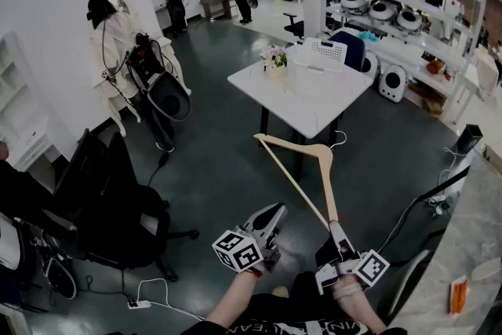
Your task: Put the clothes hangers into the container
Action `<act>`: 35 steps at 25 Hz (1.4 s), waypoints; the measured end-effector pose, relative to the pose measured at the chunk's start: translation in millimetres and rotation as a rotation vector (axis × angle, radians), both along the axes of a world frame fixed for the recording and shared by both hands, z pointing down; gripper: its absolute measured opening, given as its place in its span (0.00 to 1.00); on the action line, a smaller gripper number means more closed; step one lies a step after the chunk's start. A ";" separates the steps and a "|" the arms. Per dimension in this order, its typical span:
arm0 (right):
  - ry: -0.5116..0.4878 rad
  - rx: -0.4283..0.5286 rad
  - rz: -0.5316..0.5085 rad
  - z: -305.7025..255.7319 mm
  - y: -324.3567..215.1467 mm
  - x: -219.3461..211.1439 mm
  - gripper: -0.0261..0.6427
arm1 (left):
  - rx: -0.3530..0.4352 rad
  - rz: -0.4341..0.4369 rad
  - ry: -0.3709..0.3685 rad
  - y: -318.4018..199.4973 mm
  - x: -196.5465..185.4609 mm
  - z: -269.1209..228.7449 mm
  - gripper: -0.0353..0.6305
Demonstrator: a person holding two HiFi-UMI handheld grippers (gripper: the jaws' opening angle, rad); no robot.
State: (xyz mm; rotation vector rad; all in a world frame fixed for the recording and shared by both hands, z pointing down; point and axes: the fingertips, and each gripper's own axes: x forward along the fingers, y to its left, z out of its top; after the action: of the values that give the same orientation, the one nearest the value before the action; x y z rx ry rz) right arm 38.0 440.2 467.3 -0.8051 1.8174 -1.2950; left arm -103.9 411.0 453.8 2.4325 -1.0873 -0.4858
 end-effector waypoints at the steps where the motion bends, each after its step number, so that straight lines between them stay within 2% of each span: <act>1: 0.003 -0.001 0.002 -0.1 -1.7 -2.0 0.15 | -0.002 0.005 -0.001 -0.9 2.3 1.1 0.09; 12: -0.003 0.002 0.027 5.7 -66.2 0.7 0.15 | -0.025 0.018 -0.042 -50.7 14.8 9.5 0.09; 17: 0.003 0.013 -0.007 6.0 -116.9 1.2 0.15 | -0.033 0.011 -0.046 -105.7 20.9 10.9 0.09; 27: -0.010 0.104 -0.001 -15.7 -231.3 34.2 0.15 | 0.002 0.075 -0.061 -225.7 71.1 -4.5 0.09; 35: -0.041 0.111 0.003 -20.8 -297.5 57.9 0.15 | 0.027 0.069 -0.088 -287.1 93.8 -14.2 0.09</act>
State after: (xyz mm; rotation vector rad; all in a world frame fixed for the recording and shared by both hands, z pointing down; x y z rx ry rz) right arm 95.9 142.6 446.5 -0.7156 1.8369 -1.1895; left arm -10.0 123.9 439.6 2.5273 -1.0342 -0.3771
